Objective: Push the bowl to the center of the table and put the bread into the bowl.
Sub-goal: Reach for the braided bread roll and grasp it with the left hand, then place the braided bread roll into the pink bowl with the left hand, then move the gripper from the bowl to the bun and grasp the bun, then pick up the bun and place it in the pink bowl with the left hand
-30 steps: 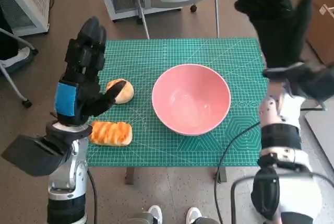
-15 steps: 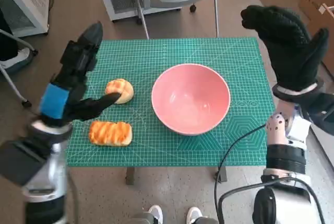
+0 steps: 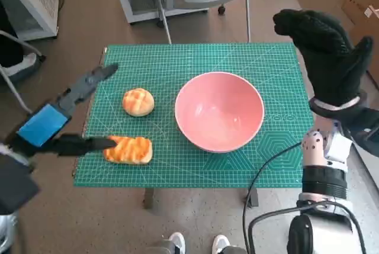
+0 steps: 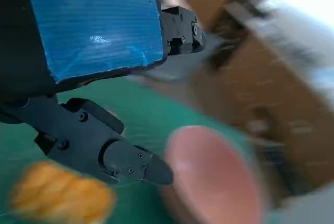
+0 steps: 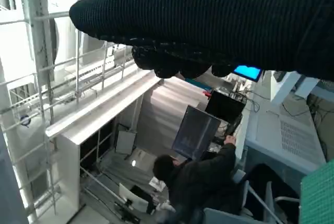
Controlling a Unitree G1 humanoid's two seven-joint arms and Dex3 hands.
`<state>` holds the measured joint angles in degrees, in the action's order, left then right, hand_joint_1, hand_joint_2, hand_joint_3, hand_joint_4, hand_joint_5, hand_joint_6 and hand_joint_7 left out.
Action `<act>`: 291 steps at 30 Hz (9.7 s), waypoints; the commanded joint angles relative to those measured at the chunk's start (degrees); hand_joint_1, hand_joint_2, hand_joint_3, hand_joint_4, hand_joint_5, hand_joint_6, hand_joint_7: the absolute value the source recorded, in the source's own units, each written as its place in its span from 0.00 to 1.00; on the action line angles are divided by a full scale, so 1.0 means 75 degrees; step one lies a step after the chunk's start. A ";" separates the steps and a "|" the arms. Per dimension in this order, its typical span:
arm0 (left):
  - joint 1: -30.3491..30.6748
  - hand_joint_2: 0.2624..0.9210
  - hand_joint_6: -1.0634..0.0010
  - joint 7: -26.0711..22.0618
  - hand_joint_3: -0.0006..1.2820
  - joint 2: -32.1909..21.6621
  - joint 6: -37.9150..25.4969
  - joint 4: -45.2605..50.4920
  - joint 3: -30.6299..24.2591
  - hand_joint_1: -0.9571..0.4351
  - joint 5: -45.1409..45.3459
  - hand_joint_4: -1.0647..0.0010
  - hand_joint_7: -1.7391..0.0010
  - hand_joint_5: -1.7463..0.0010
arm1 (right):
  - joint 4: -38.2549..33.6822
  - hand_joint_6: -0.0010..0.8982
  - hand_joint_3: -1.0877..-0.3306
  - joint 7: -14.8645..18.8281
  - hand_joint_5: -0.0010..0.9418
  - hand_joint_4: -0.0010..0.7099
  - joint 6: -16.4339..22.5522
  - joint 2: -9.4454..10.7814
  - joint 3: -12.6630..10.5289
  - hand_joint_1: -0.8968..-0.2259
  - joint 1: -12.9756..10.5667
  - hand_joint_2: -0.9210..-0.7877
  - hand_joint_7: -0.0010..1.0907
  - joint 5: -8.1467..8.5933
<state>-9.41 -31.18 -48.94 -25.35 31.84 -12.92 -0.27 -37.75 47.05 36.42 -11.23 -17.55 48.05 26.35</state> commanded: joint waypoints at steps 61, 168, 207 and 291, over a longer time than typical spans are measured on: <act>-0.1308 0.75 0.30 0.0176 0.29 0.0534 -0.1843 -0.2773 0.5470 0.70 0.4918 0.43 0.49 0.18 | -0.0060 0.50 0.52 0.0369 0.00 0.51 -0.0578 0.0254 0.0143 0.35 -0.0145 0.00 0.00 0.0419; -0.4986 0.77 0.88 -0.0812 0.01 0.2420 0.2968 -0.5023 0.3621 0.40 0.3184 1.00 0.97 1.00 | 0.0762 0.51 0.50 -0.0461 0.00 0.50 -0.0477 0.0328 0.0417 0.37 -0.0738 0.00 0.00 0.0255; -0.3710 0.71 0.87 -0.0579 0.00 0.1330 0.1542 -0.4834 0.3128 0.53 0.3586 1.00 0.99 1.00 | 0.0190 0.49 0.50 0.0225 0.00 0.49 -0.0378 0.0330 0.0295 0.36 -0.0450 0.00 0.00 0.0420; -0.5703 1.00 0.41 0.1063 0.04 0.2104 0.1601 -0.8337 0.4625 0.69 0.4969 0.32 0.36 0.33 | 0.1204 0.52 0.51 -0.0147 0.00 0.51 -0.0847 0.0203 0.0311 0.36 -0.0963 0.00 0.00 0.0459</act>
<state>-53.61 -22.42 -31.66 -13.02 -34.47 23.29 37.69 -28.01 45.35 30.32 -10.04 -15.38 41.69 29.35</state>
